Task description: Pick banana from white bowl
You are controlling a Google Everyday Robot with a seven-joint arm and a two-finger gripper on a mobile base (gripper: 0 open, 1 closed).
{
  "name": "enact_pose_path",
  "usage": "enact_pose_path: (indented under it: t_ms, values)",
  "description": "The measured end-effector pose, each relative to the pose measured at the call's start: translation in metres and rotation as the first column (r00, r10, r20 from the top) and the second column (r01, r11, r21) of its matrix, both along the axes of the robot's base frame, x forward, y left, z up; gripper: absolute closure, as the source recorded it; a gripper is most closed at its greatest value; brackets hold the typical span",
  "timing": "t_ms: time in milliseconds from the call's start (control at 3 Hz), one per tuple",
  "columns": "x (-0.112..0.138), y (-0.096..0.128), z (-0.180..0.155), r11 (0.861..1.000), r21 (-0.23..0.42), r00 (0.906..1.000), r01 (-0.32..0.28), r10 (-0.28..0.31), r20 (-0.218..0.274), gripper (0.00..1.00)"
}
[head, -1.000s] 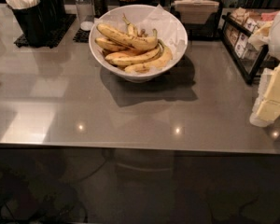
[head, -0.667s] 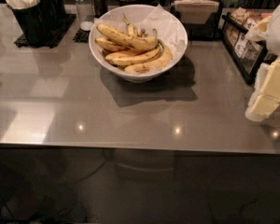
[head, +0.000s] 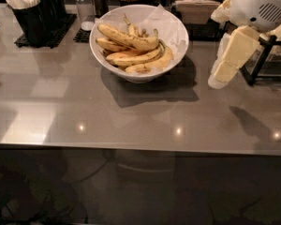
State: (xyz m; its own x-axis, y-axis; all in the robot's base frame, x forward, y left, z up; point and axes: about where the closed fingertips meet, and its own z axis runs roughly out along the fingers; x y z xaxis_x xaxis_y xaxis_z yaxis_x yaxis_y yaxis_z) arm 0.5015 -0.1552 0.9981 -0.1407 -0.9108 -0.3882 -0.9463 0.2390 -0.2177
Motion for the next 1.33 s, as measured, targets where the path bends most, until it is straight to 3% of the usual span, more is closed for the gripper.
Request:
enact_pose_path:
  t_ms: [333,667,1333]
  values:
    - [0.001,-0.001,0.003,1.000,0.010,1.0000,0.003,-0.003,0.008,0.00]
    - [0.023,0.017,-0.001,0.996,0.082,0.9992,-0.039,0.037,0.017,0.00]
    - [0.090,0.084,-0.011,0.967,0.204,0.9872,-0.155,0.159,-0.004,0.00]
